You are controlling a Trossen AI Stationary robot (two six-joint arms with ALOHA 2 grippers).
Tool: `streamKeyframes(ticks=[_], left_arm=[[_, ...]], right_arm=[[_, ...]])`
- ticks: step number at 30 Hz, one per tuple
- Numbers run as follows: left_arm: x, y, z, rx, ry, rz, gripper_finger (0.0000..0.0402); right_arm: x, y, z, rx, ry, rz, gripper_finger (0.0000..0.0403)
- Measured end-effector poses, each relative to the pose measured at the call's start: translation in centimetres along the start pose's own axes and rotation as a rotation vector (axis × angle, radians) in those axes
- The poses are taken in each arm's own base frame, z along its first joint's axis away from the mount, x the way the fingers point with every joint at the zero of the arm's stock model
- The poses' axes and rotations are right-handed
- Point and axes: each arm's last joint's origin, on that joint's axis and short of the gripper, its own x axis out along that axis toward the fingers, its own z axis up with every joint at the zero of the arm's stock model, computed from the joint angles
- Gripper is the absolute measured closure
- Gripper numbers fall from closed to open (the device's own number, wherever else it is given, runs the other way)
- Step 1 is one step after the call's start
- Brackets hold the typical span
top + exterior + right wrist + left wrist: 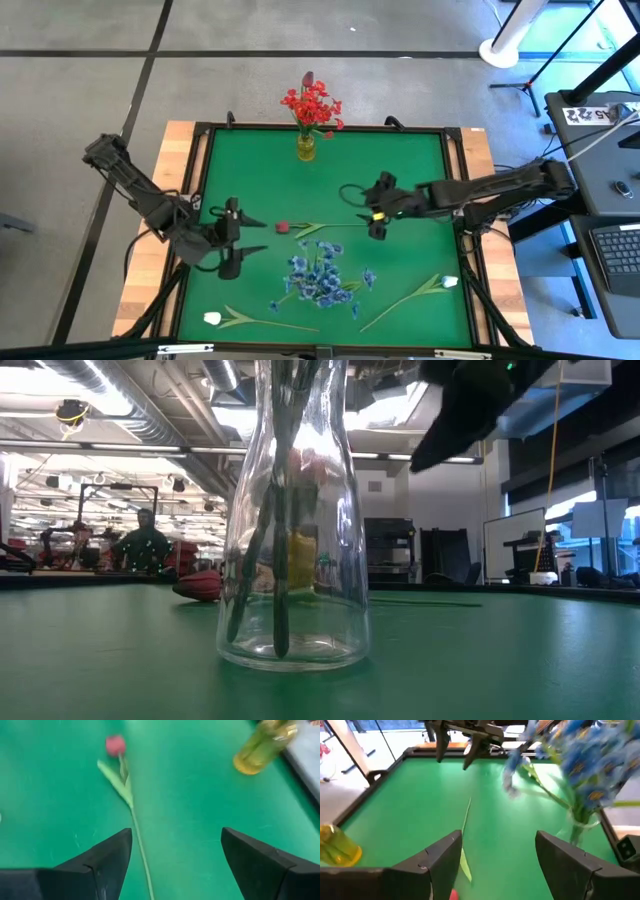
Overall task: Sort flowers into vase by color
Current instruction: Put the red tulip into the yellow vase
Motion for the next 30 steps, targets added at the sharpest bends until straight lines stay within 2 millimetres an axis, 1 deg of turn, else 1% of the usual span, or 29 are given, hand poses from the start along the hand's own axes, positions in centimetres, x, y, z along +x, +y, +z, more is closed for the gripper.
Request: streamKeyframes(ticks=[3,5,8,10,12,16,19,27,30], left_arm=[[1.2,1.4,-2.9,-0.045,0.007,0.023,0.0154],[1.8,2.3,-4.6,-0.089,0.002,0.004,0.0154],[2.4,3.7,-6.2,-0.168,-0.050,-0.046,0.0154],[2.6,4.5,-7.0,-0.204,-0.093,-0.083,0.0154],[2.8,5.2,-7.7,-0.236,-0.122,-0.112,0.0154],[3.1,6.1,-8.3,-0.278,-0.160,-0.135,0.0154],[3.3,6.4,-8.4,-0.271,-0.171,-0.131,0.0154],[3.3,6.3,-7.4,-0.234,-0.262,-0.203,0.0154],[3.3,6.3,-7.4,-0.232,-0.261,-0.202,0.0154]], right_arm=[[2.0,0.6,-0.5,-0.064,0.047,0.007,0.0100],[3.1,1.0,-0.5,-0.087,0.050,0.010,0.0100],[4.6,1.1,-0.6,-0.076,0.059,0.080,0.0100],[5.5,0.5,-0.6,-0.056,0.069,0.121,0.0100],[6.4,-0.1,-0.6,-0.046,0.078,0.127,0.0100],[7.7,-1.0,-0.5,-0.015,0.063,0.146,0.0100],[9.0,-1.1,-0.5,-0.003,0.044,0.184,0.0100],[12.8,0.0,-1.7,0.000,0.029,0.239,0.0100],[13.7,0.2,-2.4,0.012,-0.004,0.264,0.0100]])
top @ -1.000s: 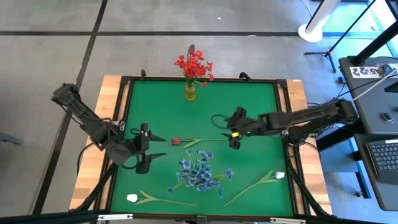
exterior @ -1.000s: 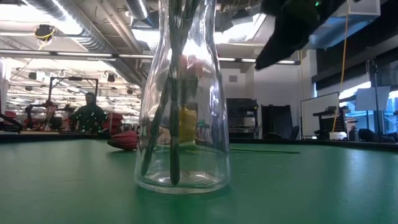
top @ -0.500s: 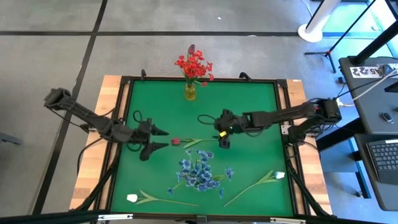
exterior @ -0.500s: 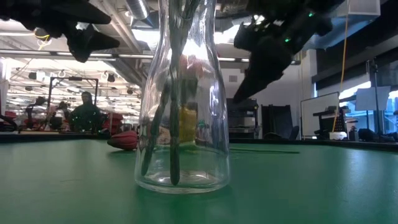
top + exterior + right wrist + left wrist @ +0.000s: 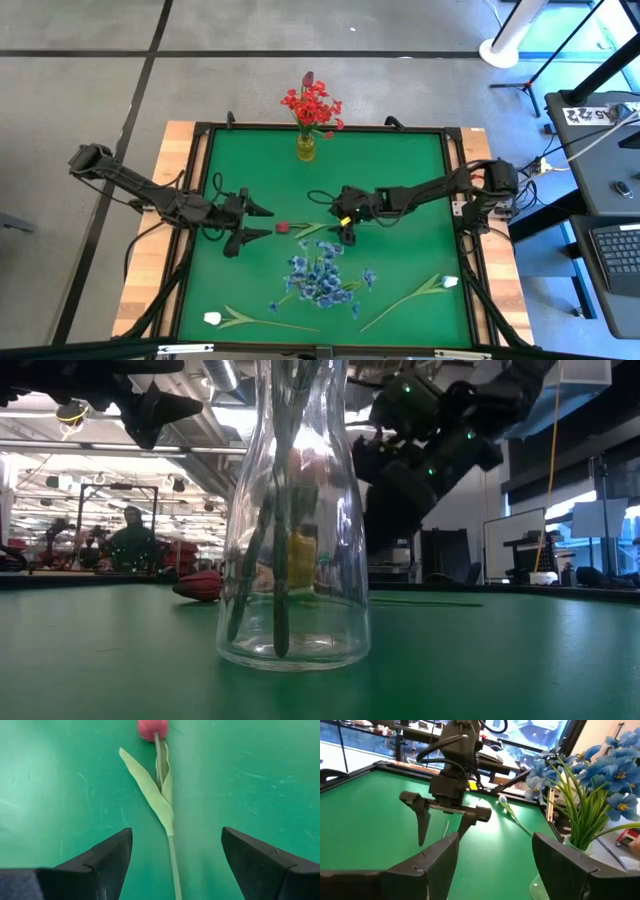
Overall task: Sort flowers into vase by color
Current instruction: Put the red tulip into the yellow vase
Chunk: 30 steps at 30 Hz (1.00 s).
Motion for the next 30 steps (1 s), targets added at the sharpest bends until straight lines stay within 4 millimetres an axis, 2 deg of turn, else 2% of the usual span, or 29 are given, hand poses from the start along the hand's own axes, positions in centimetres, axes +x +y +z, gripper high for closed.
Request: streamKeyframes(ticks=[9,19,27,30], left_arm=[[-0.1,0.3,-0.7,0.005,-0.045,-0.013,0.0154],[-0.9,2.5,-4.2,-0.107,-0.114,0.009,0.0154],[-0.9,2.6,-4.1,-0.130,-0.141,0.016,0.0154],[-0.9,2.6,-4.0,-0.129,-0.149,0.014,0.0154]], right_arm=[[0.1,-0.5,-3.0,0.065,-0.063,0.007,0.0100],[0.1,-0.5,-4.0,0.087,-0.001,0.001,0.0100],[-0.1,-0.6,-4.8,0.110,0.095,-0.052,0.0103],[-0.1,-0.7,-5.1,0.110,0.131,-0.070,0.0124]])
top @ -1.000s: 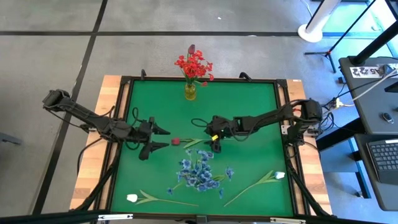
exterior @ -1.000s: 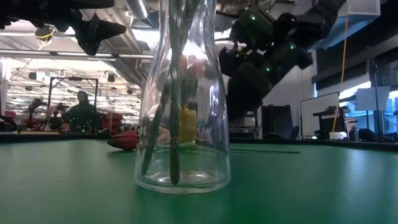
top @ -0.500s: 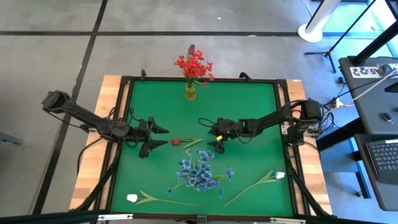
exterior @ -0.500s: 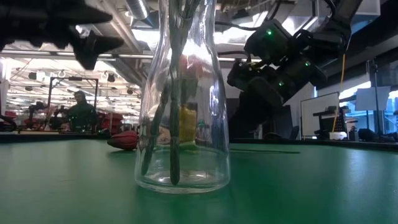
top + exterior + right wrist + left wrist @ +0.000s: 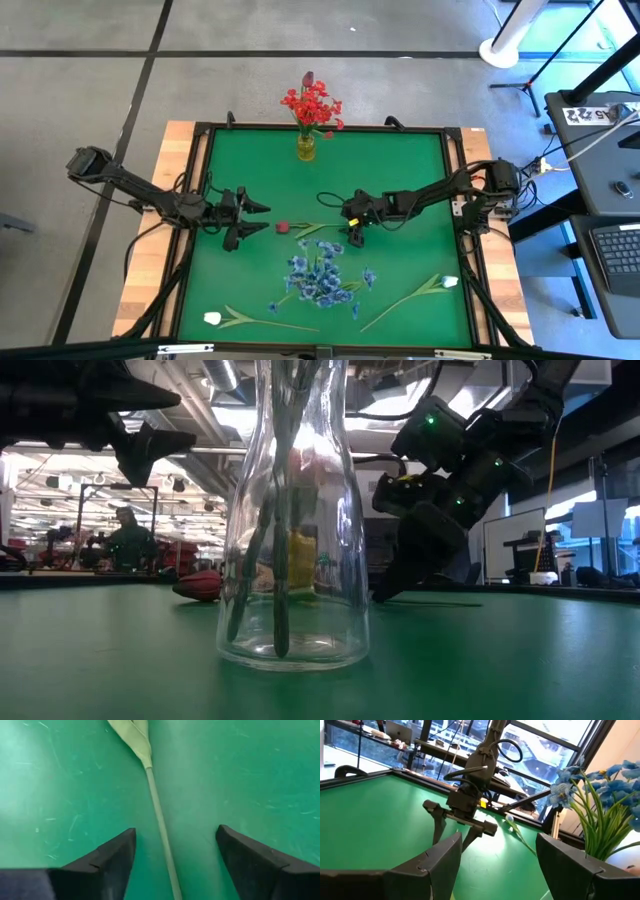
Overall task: Sort flowers into vase by color
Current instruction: Put the red tulip into the yellow vase
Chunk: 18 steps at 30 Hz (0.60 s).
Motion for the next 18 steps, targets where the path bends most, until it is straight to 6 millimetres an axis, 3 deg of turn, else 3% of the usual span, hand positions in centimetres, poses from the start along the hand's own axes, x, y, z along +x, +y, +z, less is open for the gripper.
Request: streamKeyframes(ticks=[4,13,18], left_arm=[[0.00,0.00,0.00,-0.002,0.000,0.001,0.0154],[0.00,0.00,0.02,-0.008,-0.002,0.001,0.0154],[0.00,-0.09,0.26,-0.018,-0.027,-0.005,0.0154]], right_arm=[[-0.01,-0.14,-0.35,0.001,0.035,-0.021,0.0188],[-0.04,-0.35,-0.82,-0.007,0.076,-0.067,0.0380],[-0.49,-0.32,-0.28,-0.015,0.055,-0.099,0.0386]])
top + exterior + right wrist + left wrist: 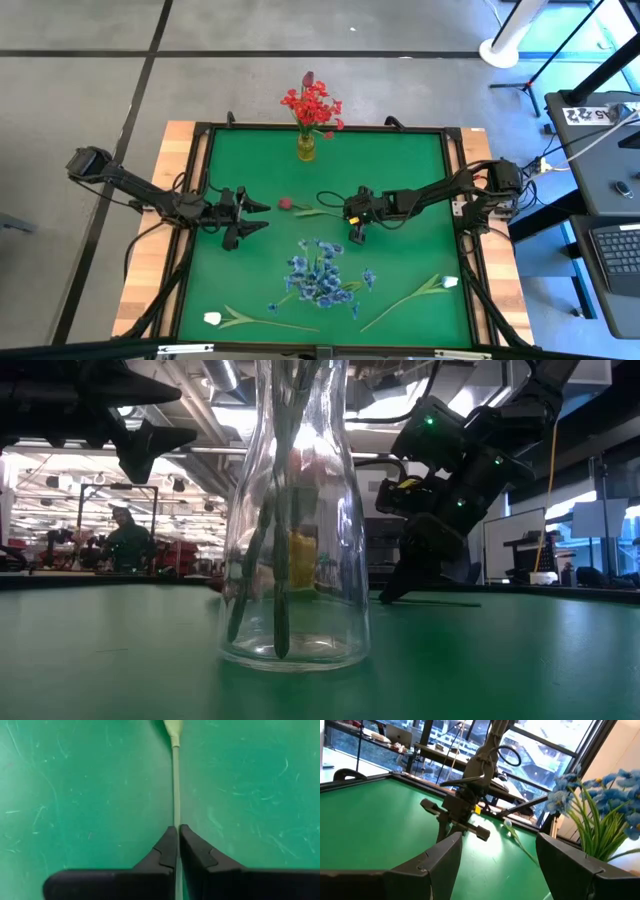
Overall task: Sort flowers into vase by color
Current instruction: Put the red tulip into the yellow vase
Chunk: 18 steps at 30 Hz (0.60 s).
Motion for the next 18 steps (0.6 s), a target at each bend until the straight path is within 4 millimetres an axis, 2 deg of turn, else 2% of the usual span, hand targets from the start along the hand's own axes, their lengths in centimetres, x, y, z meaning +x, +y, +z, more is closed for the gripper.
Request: streamKeyframes(ticks=[4,8,18], left_arm=[[0.0,-0.2,0.5,0.004,-0.055,-0.005,0.0154],[-0.1,-0.5,1.4,-0.010,-0.139,-0.034,0.0154],[-0.2,-0.9,2.9,0.016,-0.263,-0.037,0.0154]], right_arm=[[-1.1,0.0,0.9,0.010,-0.022,0.005,0.0398],[-3.2,0.1,2.9,0.032,-0.140,-0.001,0.0398],[-8.0,-0.1,5.9,0.098,-0.418,0.004,0.0401]])
